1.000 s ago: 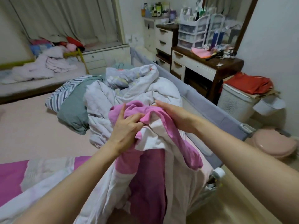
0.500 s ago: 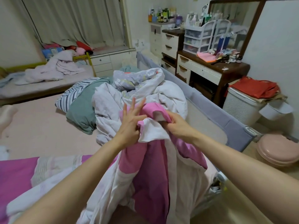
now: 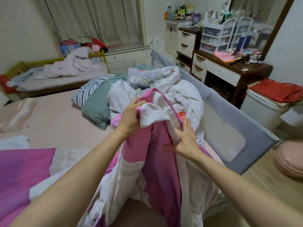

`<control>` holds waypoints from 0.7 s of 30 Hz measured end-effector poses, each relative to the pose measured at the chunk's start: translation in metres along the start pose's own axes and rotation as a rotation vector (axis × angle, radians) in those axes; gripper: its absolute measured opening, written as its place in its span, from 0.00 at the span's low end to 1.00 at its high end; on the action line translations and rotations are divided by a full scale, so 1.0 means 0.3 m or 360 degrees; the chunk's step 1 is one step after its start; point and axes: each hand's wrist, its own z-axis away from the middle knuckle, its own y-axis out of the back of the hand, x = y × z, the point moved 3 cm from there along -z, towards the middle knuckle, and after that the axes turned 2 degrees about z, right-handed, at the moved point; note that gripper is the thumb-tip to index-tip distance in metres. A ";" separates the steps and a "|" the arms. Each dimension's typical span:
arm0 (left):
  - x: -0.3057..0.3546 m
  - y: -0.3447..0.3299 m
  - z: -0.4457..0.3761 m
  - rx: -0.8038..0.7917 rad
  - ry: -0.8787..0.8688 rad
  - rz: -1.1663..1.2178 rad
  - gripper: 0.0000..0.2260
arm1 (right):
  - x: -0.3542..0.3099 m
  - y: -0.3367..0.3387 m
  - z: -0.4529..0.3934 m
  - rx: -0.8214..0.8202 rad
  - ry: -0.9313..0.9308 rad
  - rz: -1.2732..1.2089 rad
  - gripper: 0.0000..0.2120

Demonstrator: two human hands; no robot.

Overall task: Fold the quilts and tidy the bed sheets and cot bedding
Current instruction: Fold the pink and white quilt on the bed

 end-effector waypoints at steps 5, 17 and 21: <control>-0.029 0.033 0.050 -0.0089 0.0089 0.0337 0.03 | -0.064 -0.070 -0.049 0.0147 -0.0031 -0.0636 0.11; -0.045 0.187 0.060 -0.0886 0.0622 -0.1104 0.54 | -0.295 0.012 -0.168 0.0096 0.0368 -0.0287 0.13; 0.068 0.032 0.019 -0.1070 0.0320 -0.1519 0.73 | -0.398 -0.026 -0.196 0.0042 0.0407 -0.0298 0.13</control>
